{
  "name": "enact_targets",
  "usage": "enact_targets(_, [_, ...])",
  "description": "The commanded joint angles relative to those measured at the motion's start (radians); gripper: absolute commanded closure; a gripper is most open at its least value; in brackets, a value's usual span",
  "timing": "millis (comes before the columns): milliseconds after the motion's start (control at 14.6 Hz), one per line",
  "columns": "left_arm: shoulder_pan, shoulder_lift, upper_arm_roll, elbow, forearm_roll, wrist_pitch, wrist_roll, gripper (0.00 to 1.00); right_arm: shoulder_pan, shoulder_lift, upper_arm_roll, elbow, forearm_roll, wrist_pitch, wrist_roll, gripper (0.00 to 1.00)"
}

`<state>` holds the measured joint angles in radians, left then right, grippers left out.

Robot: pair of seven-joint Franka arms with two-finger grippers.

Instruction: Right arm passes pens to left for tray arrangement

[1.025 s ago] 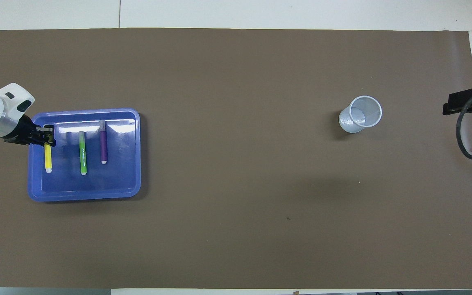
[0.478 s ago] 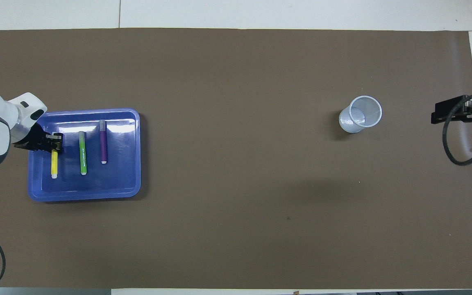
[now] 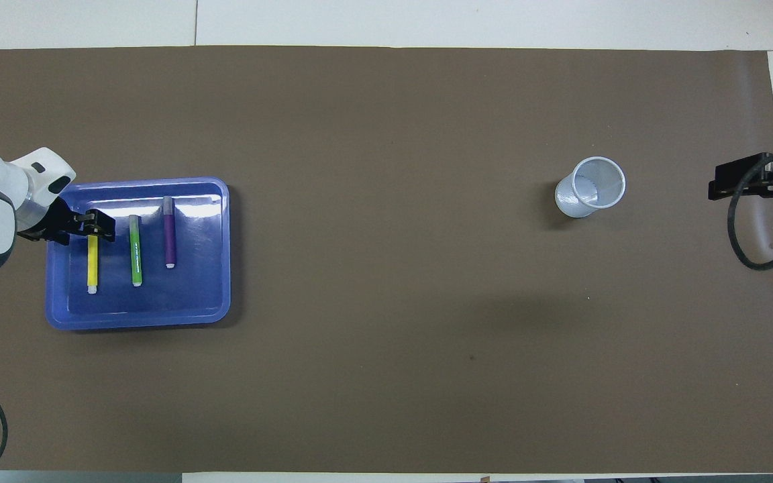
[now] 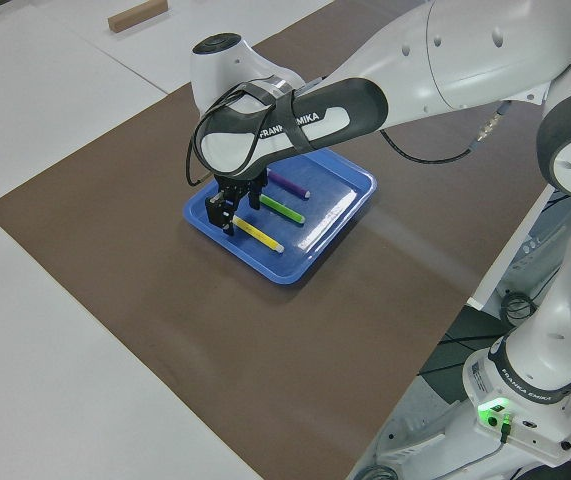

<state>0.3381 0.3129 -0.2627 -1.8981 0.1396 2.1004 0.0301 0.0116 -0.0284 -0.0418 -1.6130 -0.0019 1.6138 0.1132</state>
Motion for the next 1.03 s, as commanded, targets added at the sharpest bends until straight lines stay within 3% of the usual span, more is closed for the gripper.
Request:
enact_targets(0, [-0.063,-0.038,0.0,0.095,0.02,-0.074,0.004,0.0,-0.002,0.001,0.005,0.001,-0.006,-0.005,0.022,0.0])
enact_targets(410, [-0.143,-0.081,-0.004,0.335,0.009,-0.337,-0.006,0.0,-0.01,0.001,0.003,-0.001,-0.001,-0.012,0.016,0.0])
enact_targets(752, [-0.197,-0.256,0.045,0.343,-0.096,-0.514,-0.007,0.0,-0.012,0.001,0.003,-0.002,-0.001,-0.012,0.017,0.0])
enact_targets(957, [-0.327,-0.319,0.16,0.311,-0.13,-0.543,-0.007,0.0,-0.012,0.001,0.003,-0.001,-0.001,-0.012,0.016,0.0])
